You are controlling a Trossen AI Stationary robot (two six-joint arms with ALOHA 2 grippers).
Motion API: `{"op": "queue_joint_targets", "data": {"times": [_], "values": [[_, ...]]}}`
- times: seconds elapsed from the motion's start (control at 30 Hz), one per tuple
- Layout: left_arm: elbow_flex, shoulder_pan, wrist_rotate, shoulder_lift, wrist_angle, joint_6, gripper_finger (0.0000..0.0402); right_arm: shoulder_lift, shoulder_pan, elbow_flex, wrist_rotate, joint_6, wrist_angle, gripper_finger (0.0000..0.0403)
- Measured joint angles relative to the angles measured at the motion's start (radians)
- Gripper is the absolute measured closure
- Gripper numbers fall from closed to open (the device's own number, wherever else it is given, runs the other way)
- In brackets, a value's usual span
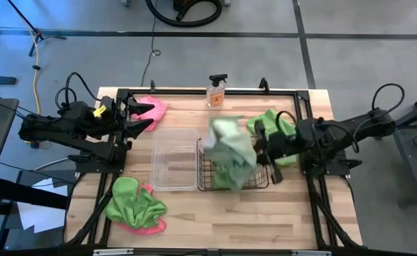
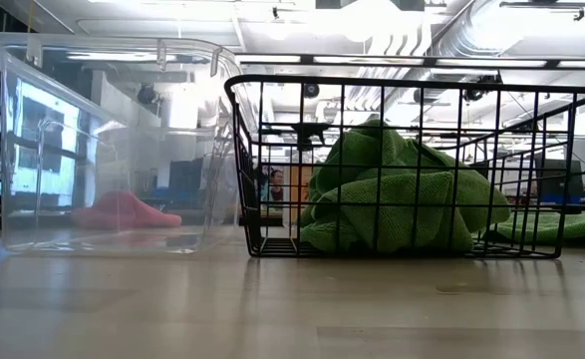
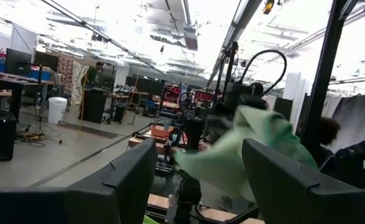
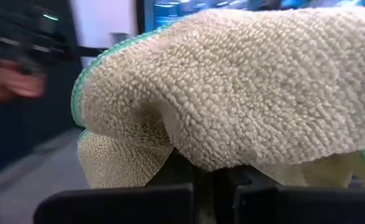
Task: Sort microfiber towel by color & place in baskets
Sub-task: Put the green towel into the wire basket
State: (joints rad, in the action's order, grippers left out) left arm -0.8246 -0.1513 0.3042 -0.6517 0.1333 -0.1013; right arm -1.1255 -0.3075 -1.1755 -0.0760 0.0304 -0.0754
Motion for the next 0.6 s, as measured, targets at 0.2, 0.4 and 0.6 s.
{"op": "queue_joint_targets", "data": {"times": [0.2, 0.4, 0.6], "values": [[0.0, 0.0, 0.005, -0.022, 0.0, 0.001, 0.0176, -0.01, 0.036, -0.004, -0.152, 0.125, 0.005, 0.04], [0.0, 0.0, 0.005, -0.029, 0.001, 0.001, 0.0176, -0.035, 0.048, -0.004, -0.158, 0.125, -0.037, 0.04], [0.0, 0.0, 0.007, -0.029, 0.005, 0.001, 0.0176, -0.024, 0.053, -0.004, -0.161, 0.101, -0.057, 0.04]]}}
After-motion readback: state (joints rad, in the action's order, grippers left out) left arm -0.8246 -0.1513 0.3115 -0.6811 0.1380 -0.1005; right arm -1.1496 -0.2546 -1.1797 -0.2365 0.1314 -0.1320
